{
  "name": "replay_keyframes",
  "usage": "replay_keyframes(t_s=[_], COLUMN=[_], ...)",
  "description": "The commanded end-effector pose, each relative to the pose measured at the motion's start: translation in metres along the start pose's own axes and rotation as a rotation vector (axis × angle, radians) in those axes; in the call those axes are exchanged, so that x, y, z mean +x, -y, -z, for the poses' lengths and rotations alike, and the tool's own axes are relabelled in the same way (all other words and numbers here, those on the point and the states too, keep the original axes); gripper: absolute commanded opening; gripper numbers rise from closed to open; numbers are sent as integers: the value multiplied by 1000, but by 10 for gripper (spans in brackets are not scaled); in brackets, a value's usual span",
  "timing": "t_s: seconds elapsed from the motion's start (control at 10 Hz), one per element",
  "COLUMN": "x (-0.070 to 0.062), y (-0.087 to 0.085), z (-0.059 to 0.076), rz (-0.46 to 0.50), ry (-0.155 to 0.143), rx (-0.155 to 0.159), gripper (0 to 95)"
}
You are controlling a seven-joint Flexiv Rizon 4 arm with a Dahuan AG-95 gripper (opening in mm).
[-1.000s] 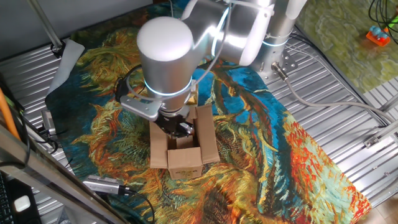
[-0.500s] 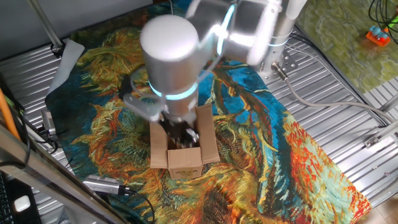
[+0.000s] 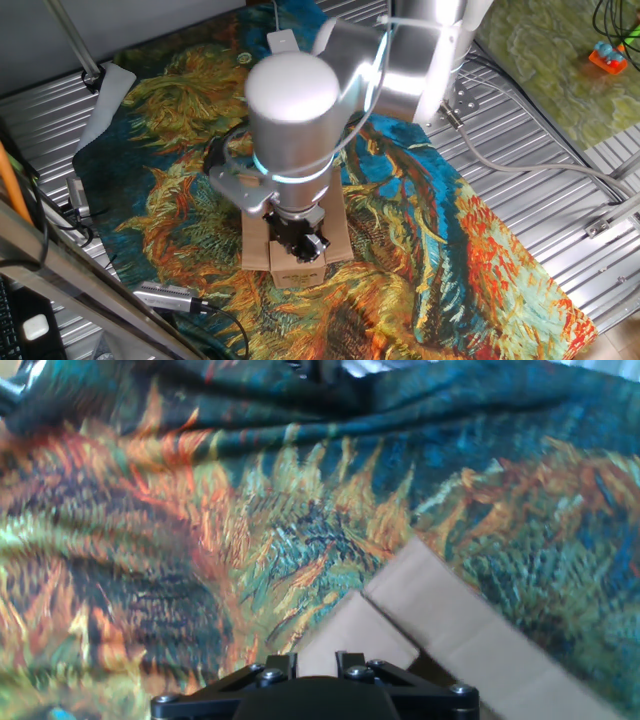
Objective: Cover the box
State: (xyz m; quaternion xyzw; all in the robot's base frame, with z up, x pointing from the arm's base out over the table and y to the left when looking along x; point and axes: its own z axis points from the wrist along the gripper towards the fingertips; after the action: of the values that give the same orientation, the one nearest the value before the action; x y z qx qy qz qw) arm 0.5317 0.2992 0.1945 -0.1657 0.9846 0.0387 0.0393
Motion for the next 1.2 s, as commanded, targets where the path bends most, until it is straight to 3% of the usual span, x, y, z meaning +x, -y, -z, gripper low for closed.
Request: replay_keyframes(t_s=[0.1, 0.9, 1.0, 1.2], x=[-5, -5, -1, 13], y=[-2, -1, 4, 21], z=[-2, -1, 1, 13], rz=[-27, -96, -109, -106], ry=[1, -14, -13, -15], rx=[-15, -17, -18, -21], gripper=[190, 190, 0, 0])
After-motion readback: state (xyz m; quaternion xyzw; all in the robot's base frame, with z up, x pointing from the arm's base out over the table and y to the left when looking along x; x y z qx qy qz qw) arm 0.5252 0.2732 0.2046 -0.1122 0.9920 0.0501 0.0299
